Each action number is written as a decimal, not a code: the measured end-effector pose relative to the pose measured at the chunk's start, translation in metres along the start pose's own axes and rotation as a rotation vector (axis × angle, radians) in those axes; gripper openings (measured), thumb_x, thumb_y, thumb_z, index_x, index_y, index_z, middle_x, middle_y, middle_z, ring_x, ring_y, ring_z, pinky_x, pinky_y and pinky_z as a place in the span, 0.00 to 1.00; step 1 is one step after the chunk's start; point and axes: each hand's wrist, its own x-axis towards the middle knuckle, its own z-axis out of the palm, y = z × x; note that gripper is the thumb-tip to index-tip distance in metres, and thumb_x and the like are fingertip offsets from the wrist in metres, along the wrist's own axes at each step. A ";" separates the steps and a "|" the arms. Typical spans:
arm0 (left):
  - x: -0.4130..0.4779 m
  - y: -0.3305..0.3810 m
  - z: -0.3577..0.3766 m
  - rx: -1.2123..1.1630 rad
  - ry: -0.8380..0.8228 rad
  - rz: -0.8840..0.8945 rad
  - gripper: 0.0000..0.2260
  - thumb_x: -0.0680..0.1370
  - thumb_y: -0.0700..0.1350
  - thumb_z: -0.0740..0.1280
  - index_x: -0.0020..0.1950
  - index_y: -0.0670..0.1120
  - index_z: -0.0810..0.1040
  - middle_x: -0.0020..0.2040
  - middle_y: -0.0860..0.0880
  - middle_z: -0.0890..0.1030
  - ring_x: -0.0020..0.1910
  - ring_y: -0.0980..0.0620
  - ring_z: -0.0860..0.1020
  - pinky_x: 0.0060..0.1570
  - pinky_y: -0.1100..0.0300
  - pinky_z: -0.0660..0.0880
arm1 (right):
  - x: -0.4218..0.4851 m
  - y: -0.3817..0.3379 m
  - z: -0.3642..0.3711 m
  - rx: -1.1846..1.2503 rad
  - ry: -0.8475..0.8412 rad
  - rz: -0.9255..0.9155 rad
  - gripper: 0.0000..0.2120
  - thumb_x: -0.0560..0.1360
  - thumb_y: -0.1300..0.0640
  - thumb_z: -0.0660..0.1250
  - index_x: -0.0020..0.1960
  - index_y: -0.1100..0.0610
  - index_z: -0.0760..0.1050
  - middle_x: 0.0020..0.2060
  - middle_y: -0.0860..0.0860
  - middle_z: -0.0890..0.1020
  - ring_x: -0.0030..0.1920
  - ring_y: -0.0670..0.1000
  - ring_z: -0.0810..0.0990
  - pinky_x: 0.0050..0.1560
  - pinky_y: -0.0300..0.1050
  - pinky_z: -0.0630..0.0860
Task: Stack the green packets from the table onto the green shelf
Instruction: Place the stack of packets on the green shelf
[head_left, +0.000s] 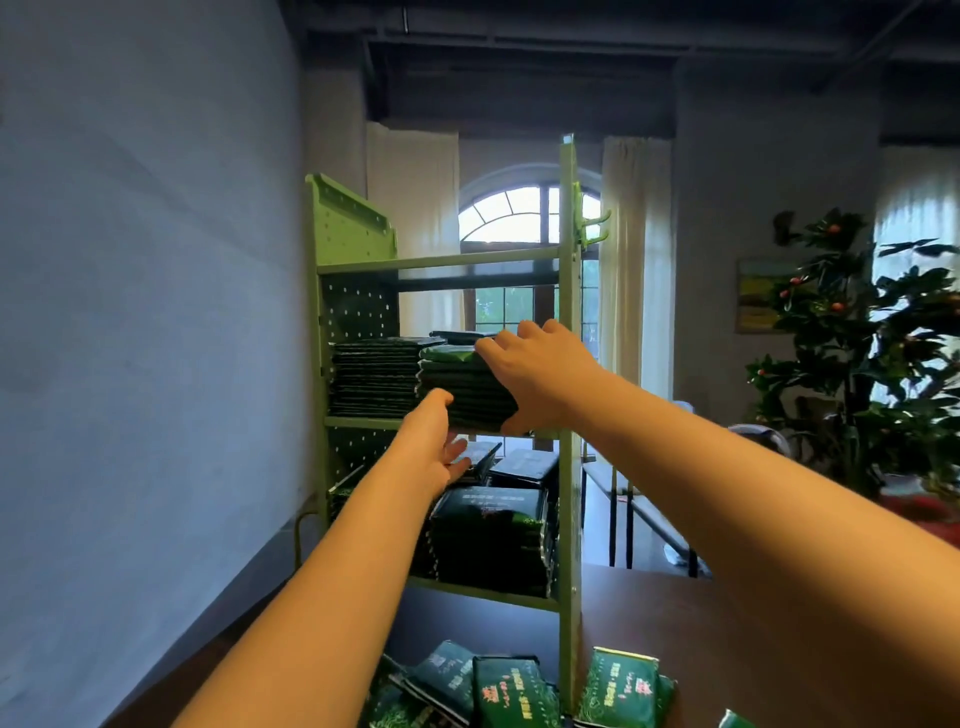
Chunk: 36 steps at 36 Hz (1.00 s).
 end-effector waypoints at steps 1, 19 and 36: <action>0.002 -0.002 -0.003 0.057 -0.017 -0.013 0.07 0.82 0.48 0.59 0.52 0.45 0.70 0.42 0.45 0.73 0.44 0.49 0.75 0.53 0.51 0.72 | 0.001 -0.001 0.001 0.007 0.005 0.003 0.39 0.68 0.38 0.70 0.70 0.55 0.60 0.63 0.54 0.73 0.60 0.56 0.72 0.58 0.50 0.69; 0.004 -0.004 -0.002 0.073 -0.212 0.030 0.12 0.83 0.40 0.56 0.45 0.38 0.76 0.34 0.45 0.81 0.35 0.50 0.81 0.40 0.57 0.77 | 0.011 0.004 0.009 -0.048 -0.071 0.048 0.40 0.71 0.43 0.69 0.73 0.57 0.54 0.67 0.55 0.68 0.65 0.58 0.69 0.65 0.53 0.64; 0.004 -0.008 -0.005 0.056 -0.174 0.065 0.10 0.83 0.41 0.55 0.60 0.41 0.72 0.44 0.47 0.81 0.39 0.51 0.80 0.26 0.63 0.77 | 0.021 0.008 0.027 -0.019 -0.076 0.073 0.47 0.71 0.41 0.70 0.77 0.54 0.46 0.72 0.56 0.63 0.71 0.59 0.63 0.71 0.57 0.56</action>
